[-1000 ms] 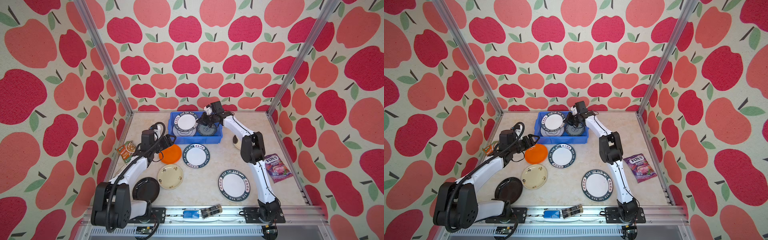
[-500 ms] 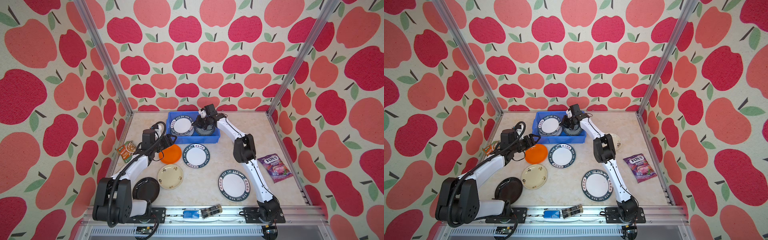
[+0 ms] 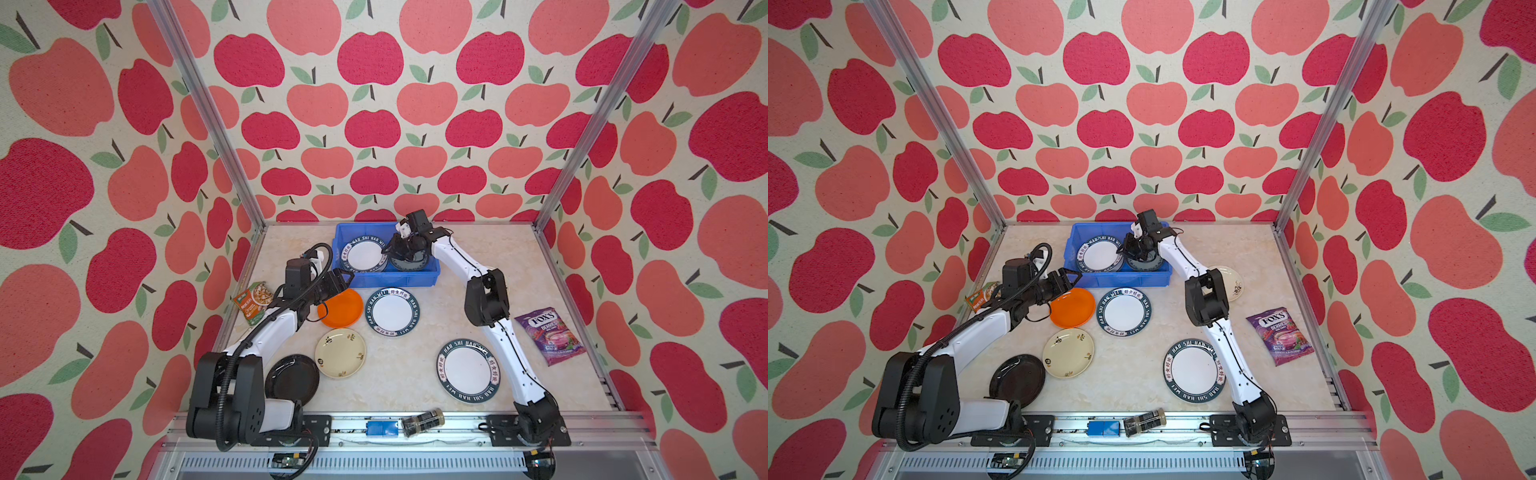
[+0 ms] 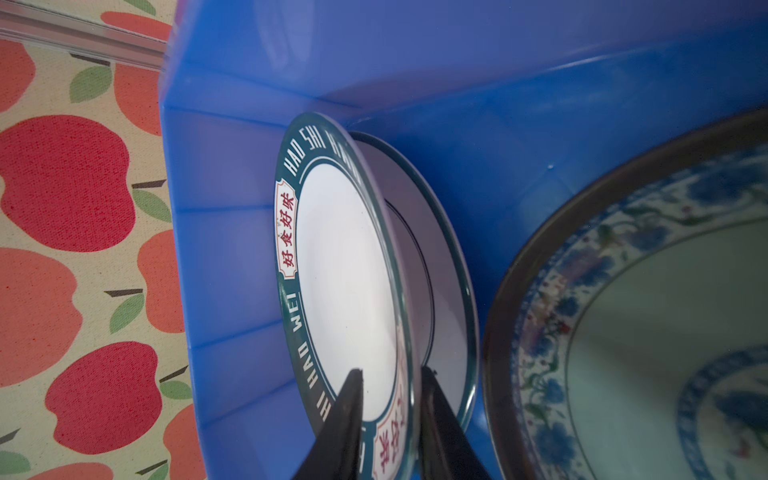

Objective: Place the plates into the plastic bin on the countertop
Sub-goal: 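Lower the plate upright into the bin and open the right gripper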

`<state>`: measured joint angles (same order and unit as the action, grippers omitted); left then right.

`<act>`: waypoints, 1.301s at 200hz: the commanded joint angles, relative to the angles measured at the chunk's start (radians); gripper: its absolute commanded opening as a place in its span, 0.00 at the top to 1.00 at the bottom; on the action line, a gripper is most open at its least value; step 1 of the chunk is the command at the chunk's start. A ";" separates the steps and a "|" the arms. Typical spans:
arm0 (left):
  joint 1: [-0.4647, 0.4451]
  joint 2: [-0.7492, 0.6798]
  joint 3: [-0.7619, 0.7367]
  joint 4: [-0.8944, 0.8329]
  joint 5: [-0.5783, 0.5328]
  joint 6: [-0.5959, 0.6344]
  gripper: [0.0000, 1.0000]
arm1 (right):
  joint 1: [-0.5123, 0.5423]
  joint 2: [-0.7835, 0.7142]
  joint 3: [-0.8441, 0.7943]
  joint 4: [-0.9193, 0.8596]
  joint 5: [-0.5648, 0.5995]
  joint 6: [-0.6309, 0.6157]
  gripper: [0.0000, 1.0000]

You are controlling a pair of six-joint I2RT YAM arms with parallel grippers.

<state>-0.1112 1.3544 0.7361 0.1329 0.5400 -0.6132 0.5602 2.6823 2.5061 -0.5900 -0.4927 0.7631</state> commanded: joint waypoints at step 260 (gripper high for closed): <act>-0.012 0.079 0.059 0.005 0.011 0.039 0.27 | 0.042 0.093 0.174 -0.160 0.151 -0.138 0.81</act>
<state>-0.1219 1.4281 0.7677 0.1471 0.5423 -0.6041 0.5991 2.7522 2.6606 -0.7509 -0.3183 0.6071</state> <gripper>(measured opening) 0.727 0.190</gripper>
